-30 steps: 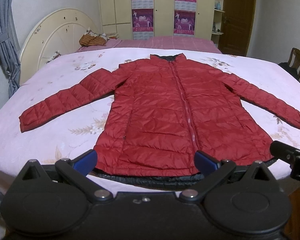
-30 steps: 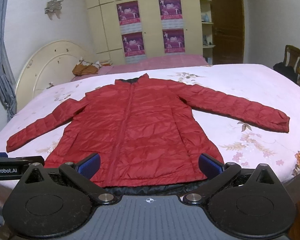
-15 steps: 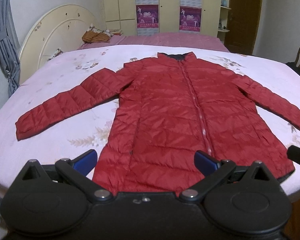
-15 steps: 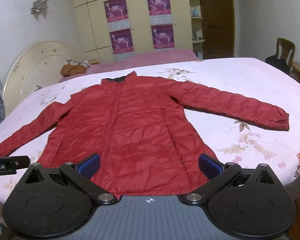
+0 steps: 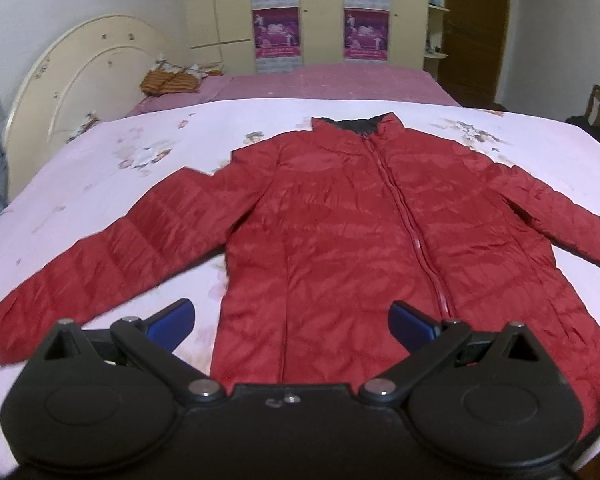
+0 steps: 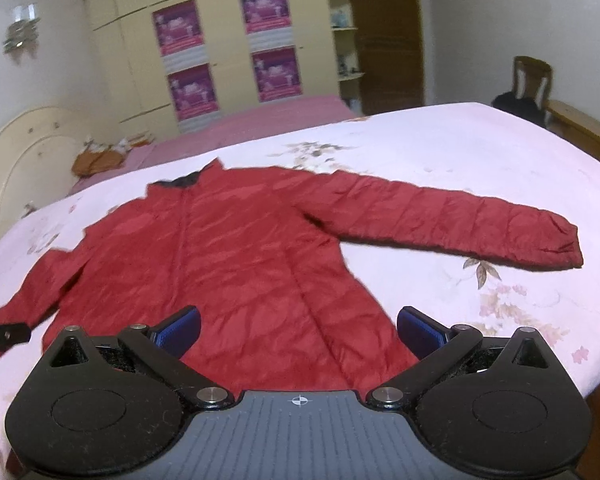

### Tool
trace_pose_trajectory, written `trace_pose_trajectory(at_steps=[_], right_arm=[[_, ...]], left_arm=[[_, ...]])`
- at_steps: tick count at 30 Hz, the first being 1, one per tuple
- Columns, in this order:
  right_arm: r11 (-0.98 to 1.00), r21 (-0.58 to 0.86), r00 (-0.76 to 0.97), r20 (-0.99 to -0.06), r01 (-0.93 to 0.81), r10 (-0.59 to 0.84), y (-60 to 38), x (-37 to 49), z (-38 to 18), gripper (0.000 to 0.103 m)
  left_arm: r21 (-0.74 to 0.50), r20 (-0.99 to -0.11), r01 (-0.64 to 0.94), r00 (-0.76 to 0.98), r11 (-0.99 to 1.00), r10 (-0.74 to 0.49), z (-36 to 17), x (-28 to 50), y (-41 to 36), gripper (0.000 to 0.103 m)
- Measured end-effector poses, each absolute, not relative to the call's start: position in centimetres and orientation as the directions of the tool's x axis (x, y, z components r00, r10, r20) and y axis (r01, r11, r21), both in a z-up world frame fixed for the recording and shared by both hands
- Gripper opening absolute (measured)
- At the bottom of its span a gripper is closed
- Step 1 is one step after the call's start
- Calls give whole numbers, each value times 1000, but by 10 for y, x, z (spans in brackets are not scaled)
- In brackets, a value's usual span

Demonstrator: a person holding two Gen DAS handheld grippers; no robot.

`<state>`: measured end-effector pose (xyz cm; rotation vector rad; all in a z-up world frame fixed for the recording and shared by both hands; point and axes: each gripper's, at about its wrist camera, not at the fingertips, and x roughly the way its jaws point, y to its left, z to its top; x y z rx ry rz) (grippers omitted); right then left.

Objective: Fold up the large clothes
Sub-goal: 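Move the right tool to the sleeve cuff and close on it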

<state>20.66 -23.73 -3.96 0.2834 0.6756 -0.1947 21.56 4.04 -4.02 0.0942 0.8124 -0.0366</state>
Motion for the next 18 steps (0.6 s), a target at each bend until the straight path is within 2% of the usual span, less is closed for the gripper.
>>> trace_pose_trajectory(at_steps=[9,14,18], right_arm=[[916,174,753,-634,362,-177,-260,247,-43,103],[907,173,736,-650,385,-188,-292,265,-57,102],[904,168,728,-657,393,-195,-330,282,-72,102]], left_arm=[[23,-745,113,664,993,-58,-59,276,44,103],[47,-731,96,682,994,-31,-68,294,32,103],[88,-731,39,681,995,38,-80,308,16,102]])
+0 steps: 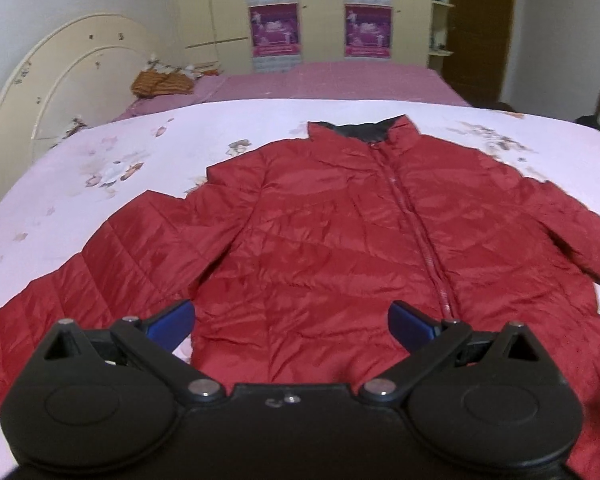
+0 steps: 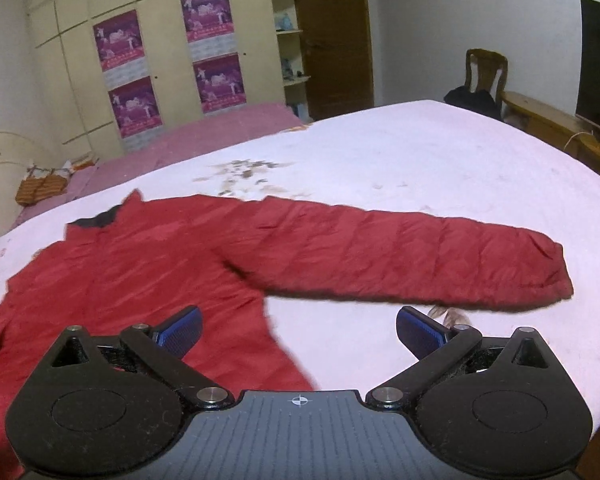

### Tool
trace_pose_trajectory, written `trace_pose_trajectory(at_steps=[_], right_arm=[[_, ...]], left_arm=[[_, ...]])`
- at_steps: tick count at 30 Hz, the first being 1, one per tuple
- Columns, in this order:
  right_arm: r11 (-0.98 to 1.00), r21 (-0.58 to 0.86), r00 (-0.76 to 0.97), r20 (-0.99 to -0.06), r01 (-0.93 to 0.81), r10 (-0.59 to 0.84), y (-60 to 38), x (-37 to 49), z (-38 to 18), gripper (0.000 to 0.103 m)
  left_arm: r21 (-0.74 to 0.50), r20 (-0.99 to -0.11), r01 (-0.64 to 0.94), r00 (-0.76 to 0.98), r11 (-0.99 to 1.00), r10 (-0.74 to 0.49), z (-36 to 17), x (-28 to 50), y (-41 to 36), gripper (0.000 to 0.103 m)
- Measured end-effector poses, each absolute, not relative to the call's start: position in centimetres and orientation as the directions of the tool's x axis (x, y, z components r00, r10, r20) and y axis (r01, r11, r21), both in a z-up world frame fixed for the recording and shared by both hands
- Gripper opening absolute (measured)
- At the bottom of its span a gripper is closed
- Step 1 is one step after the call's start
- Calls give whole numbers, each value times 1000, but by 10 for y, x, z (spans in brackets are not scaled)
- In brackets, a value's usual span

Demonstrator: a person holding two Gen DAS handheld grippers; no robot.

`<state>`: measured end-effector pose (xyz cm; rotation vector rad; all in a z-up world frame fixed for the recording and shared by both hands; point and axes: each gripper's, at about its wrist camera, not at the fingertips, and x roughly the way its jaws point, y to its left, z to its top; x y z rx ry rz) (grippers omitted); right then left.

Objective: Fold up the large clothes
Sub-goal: 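Move the right tool to the sleeve cuff and close on it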

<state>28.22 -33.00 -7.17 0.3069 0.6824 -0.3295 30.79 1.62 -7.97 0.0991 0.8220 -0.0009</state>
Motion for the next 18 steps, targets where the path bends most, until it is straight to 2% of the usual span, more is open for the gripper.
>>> trace_pose_trajectory(at_steps=[6,9,13,18], right_arm=[[898,156,714,-667,413,-213,-395,302,-88,102],[892,155,693,-689,424,-210,-424,310,-99,79],[874,145,668,-705,464,-238,-460,313,-113,80],[823,79,600,-724,562,-341,-507,311,-126,80]], left_arm=[[96,-734,-21,674,995,85,-96,328,-6,102],[101,-742,-49,662,994,108,-105,339,-17,102],[120,-750,-74,646,990,139,-116,353,-30,101],[123,-761,-90,630,988,152,-125,367,-39,96]])
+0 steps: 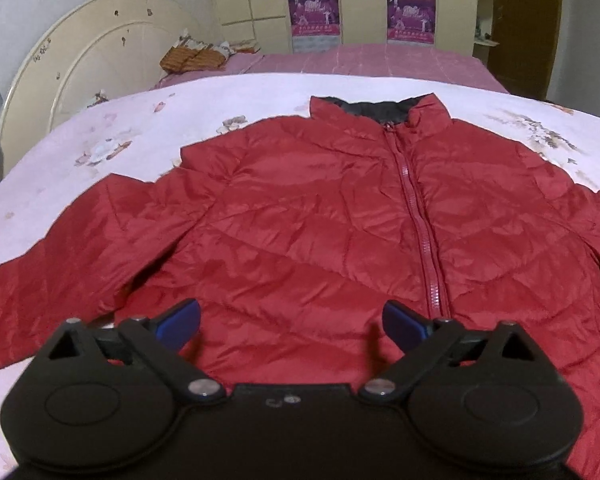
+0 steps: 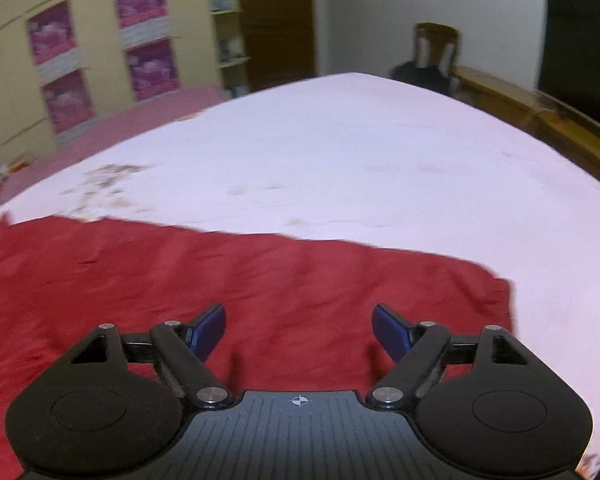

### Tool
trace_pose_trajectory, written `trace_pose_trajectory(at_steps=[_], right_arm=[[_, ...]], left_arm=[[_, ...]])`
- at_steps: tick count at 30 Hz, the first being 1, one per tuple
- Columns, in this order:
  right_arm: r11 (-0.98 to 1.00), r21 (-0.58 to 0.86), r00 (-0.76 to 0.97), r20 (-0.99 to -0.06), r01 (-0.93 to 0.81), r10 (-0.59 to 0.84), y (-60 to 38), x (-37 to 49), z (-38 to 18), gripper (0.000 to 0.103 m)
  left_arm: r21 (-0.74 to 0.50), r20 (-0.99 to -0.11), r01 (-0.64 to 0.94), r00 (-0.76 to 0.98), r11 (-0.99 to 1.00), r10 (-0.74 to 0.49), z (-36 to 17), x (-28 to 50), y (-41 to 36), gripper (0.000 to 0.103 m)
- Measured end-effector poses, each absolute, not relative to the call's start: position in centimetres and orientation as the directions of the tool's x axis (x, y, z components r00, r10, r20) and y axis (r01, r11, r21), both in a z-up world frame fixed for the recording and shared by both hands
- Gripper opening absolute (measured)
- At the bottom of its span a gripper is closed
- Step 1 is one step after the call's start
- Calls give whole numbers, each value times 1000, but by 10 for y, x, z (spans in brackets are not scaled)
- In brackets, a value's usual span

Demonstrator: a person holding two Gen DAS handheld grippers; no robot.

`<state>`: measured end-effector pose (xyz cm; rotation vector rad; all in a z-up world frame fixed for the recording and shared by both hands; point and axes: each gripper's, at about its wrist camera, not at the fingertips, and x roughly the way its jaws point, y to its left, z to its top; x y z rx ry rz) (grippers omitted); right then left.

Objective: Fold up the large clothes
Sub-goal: 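Move the right tool to the sleeve cuff and close on it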

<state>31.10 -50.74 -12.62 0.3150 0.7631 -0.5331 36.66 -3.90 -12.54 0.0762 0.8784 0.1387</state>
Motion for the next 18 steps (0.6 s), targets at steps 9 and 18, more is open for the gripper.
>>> trace_pose_trajectory(at_steps=[9,18], right_arm=[[729,-21,462,-762,684,-455,-572,298,-150,80],[712,63,485,-773,699,-408,-585,288,-162,76]], left_arm=[[126,-775,-75,615,989,146,-131,379,-49,93],[128,-785,-40,607,991,126,-131,384,-53,91]])
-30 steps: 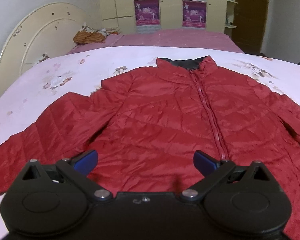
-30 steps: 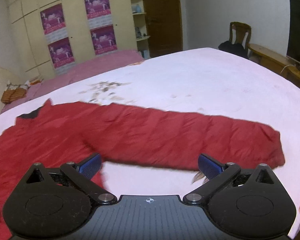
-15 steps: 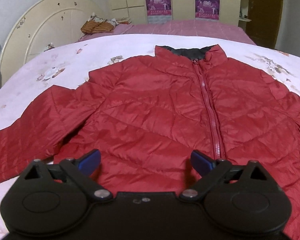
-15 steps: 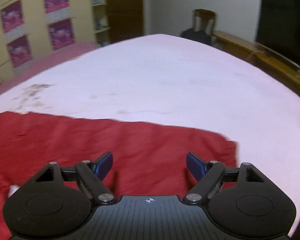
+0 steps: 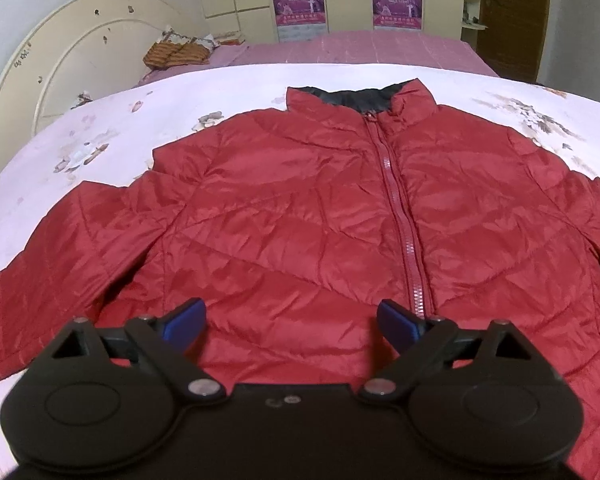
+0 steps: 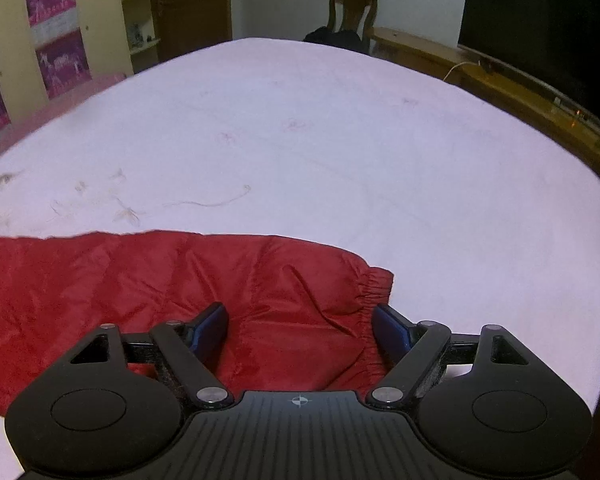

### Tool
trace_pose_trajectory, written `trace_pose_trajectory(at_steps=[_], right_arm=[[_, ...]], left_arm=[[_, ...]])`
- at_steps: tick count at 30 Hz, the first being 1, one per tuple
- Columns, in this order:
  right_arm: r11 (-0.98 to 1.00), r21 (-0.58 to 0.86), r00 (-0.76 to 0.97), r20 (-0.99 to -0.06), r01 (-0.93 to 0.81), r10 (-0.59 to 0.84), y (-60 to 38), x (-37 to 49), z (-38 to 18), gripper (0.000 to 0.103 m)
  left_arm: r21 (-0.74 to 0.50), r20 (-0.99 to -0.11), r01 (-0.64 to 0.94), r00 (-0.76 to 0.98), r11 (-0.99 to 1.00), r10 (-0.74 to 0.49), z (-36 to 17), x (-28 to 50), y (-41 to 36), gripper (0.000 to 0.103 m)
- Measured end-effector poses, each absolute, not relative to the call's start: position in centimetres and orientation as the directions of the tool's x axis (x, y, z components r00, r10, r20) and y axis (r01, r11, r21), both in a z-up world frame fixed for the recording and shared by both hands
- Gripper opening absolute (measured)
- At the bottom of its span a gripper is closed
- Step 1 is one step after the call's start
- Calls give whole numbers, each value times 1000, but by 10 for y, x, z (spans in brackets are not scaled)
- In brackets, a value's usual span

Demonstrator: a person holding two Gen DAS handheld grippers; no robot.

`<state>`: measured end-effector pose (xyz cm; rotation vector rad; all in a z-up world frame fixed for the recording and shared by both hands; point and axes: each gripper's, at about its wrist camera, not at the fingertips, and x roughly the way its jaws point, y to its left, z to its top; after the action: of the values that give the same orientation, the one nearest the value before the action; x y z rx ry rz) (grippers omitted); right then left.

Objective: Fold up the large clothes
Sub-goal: 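Move the right tool to the sleeve cuff and close on it, then carry the gripped sleeve cuff with the right tool across the jacket body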

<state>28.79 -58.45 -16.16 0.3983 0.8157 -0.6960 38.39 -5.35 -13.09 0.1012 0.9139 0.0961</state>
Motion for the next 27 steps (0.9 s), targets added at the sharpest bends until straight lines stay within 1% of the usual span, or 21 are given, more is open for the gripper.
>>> trace_pose_trajectory(at_steps=[1,2,4,5,6,7,11,17,21,24,25,26,27], right_arm=[[720,77,502,-767,690,-399,-584,286,-160,52],[726,102,518,-768,680,-377,-584,285,-160,40],[728,134,537,-766,672,-354,-583,283,-156,25],[735,142,545,-764,663,-345,-581,284,-154,19],[735,155,554,-761,660,-337,-577,286,-150,9],[737,167,566,-755,655,-332,-574,287,-146,5],[777,208,644,-702,594,-304,-554,301,-124,5],[860,153,692,-668,486,-273,-508,316,-97,5],[894,148,728,-643,422,-237,-469,332,-82,5],[877,117,692,-666,465,-278,-456,335,-87,6],[858,128,670,-684,497,-287,-459,330,-93,16],[839,138,655,-696,526,-296,-462,327,-100,30],[819,141,637,-705,556,-311,-467,321,-104,69]], left_arm=[[126,-787,-38,605,991,123,-130,384,-53,91],[122,-787,-37,606,992,120,-130,384,-52,91],[120,-784,-36,610,992,117,-128,383,-52,90],[119,-783,-34,611,992,115,-127,382,-52,89],[116,-782,-31,613,993,111,-126,381,-52,88],[115,-781,-28,615,993,108,-124,380,-51,88],[105,-773,-6,629,994,86,-117,375,-46,86],[59,-755,-33,652,998,66,-107,365,-18,86],[36,-752,-51,656,998,60,-103,362,6,86],[52,-745,-39,664,998,65,-102,359,16,86],[59,-741,-30,668,998,63,-101,357,18,86],[69,-737,-21,672,997,65,-101,356,19,86],[79,-735,-15,674,997,68,-101,357,19,86]])
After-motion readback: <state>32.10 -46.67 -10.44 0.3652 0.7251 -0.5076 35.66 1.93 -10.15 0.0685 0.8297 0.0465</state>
